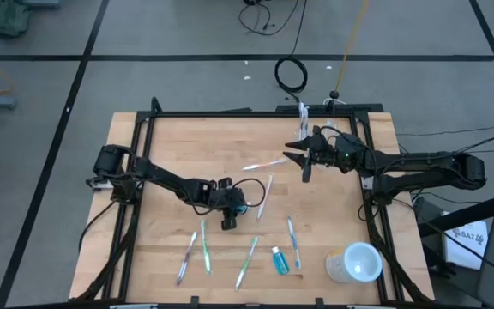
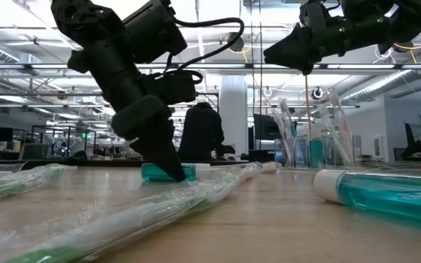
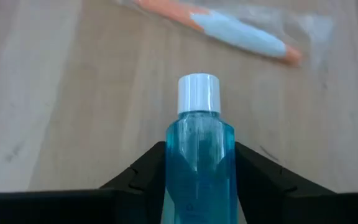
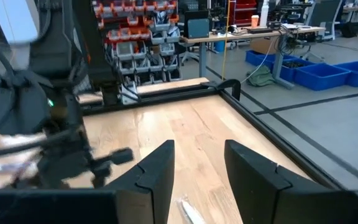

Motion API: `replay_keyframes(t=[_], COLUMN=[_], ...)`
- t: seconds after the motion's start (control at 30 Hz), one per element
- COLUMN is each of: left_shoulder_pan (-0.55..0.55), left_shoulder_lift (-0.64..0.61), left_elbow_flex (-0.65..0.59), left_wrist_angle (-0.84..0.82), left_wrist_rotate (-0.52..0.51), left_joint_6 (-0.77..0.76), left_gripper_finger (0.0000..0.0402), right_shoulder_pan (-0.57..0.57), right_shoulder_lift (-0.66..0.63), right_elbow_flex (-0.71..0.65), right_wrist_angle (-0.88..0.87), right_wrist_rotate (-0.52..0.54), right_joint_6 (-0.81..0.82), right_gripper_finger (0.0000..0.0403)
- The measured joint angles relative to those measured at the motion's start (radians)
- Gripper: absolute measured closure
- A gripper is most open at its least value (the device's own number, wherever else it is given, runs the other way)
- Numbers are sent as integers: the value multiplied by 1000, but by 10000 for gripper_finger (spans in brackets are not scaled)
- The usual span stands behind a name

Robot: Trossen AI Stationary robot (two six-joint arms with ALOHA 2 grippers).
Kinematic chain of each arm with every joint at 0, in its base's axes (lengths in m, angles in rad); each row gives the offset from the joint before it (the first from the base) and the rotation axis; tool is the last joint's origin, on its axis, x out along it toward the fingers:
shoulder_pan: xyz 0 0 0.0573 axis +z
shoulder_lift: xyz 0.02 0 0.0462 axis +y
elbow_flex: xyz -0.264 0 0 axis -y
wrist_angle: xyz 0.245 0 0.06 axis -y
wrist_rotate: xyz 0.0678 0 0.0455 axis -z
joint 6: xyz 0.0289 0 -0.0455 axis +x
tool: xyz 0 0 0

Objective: Pick & Place toothbrushing station
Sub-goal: Put the top blue mouthwash into the transparent organizer

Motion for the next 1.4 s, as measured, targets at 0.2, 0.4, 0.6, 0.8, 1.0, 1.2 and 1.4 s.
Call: replay_keyframes(t=[0.2, 0.4, 0.6, 0.8, 1.0, 1.2, 1.4], left_shoulder_pan=[-1, 3, 26, 46, 62, 71, 72], left_shoulder_lift=[1, 1, -2, -12, -16, -17, -17], left_elbow_flex=[0, 0, 2, 0, 0, 1, 1], left_wrist_angle=[151, 466, 692, 669, 749, 783, 820], left_wrist_rotate=[-84, -100, -101, -151, -155, -146, -159], left_joint_6=[10, 80, 105, 93, 143, 199, 208], left_gripper_finger=[230, 237, 233, 232, 236, 231, 230], right_shoulder_pan=[4, 28, 23, 26, 35, 36, 34], right_shoulder_lift=[21, 114, 182, 191, 192, 191, 191], right_elbow_flex=[0, 0, 0, 0, 0, 0, 0], right_wrist_angle=[-5, 82, 169, 173, 191, 190, 186], right_wrist_rotate=[-46, -190, -215, -362, -364, -368, -367], right_joint_6=[-11, -12, -58, -100, -84, -80, -52], right_gripper_finger=[271, 271, 246, 187, 164, 168, 172])
